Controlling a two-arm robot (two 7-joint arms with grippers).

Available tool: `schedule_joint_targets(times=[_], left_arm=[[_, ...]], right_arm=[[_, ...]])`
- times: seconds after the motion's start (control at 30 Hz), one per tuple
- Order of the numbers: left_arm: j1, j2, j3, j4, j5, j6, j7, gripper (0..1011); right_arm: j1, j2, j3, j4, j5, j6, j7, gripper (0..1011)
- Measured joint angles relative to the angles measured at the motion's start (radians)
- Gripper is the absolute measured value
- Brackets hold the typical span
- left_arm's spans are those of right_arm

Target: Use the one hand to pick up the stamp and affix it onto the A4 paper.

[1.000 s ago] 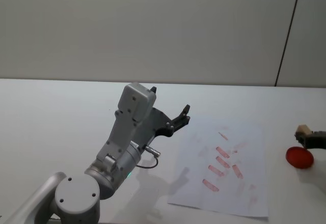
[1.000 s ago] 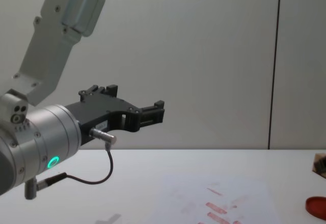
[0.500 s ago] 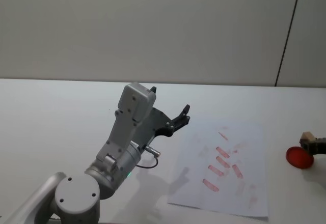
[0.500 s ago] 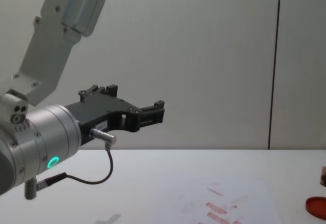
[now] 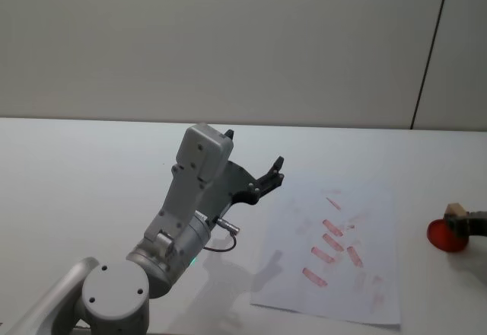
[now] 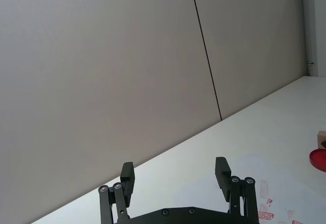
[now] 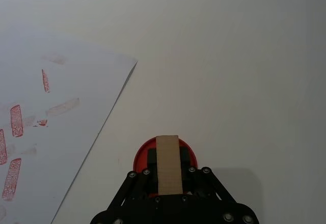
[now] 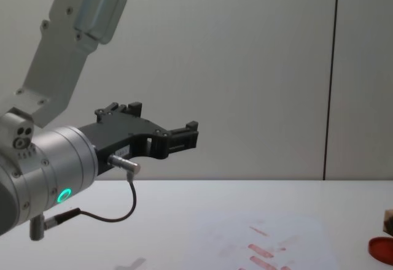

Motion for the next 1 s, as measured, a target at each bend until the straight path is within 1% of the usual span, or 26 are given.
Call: schedule_joint_targets(times=[0.3,0.47,0.5,0.53,0.57,0.6,0.7,0.77,0.8,0.83,0.87,0.9,0.93,1.0], left_arm=[[0.0,0.0,0.0,0.0,0.0,0.0,0.0,1002],[0.0,0.0,0.0,0.0,0.0,0.0,0.0,1002],[0.0,0.0,0.0,0.0,0.0,0.0,0.0,1002],[0.0,0.0,0.0,0.0,0.0,0.0,0.0,1002],[0.0,0.0,0.0,0.0,0.0,0.0,0.0,1002],[0.0,0.0,0.0,0.0,0.0,0.0,0.0,1002],[0.0,0.0,0.0,0.0,0.0,0.0,0.0,1002],[0.0,0.0,0.0,0.0,0.0,0.0,0.0,1002],[0.0,0.0,0.0,0.0,0.0,0.0,0.0,1002],[0.0,0.0,0.0,0.0,0.0,0.0,0.0,1002],[0.0,0.0,0.0,0.0,0.0,0.0,0.0,1002],[0.0,0.0,0.0,0.0,0.0,0.0,0.0,1002],[0.0,0.0,0.0,0.0,0.0,0.0,0.0,1002],[0.0,0.0,0.0,0.0,0.0,0.0,0.0,1002]], right_arm=[[0.003,-0.003,-0.006,0.011,-0.01,-0.001,0.004,219],[0.004,-0.004,-0.008,0.015,-0.012,-0.002,0.005,304],[0.004,-0.004,-0.008,0.015,-0.013,-0.002,0.005,373],[0.005,-0.005,-0.008,0.016,-0.013,-0.002,0.005,414],[0.005,-0.005,-0.009,0.016,-0.014,-0.002,0.005,414],[0.005,-0.005,-0.009,0.016,-0.014,-0.002,0.006,476],[0.005,-0.005,-0.009,0.017,-0.015,-0.002,0.006,558],[0.005,-0.005,-0.01,0.018,-0.016,-0.002,0.006,636],[0.005,-0.005,-0.01,0.018,-0.016,-0.002,0.006,636],[0.005,-0.005,-0.01,0.018,-0.016,-0.002,0.006,701],[0.005,-0.005,-0.01,0.019,-0.016,-0.002,0.006,708],[0.005,-0.005,-0.01,0.019,-0.016,-0.002,0.006,756],[0.005,-0.006,-0.01,0.019,-0.016,-0.002,0.007,772],[0.006,-0.006,-0.01,0.019,-0.017,-0.002,0.007,841]])
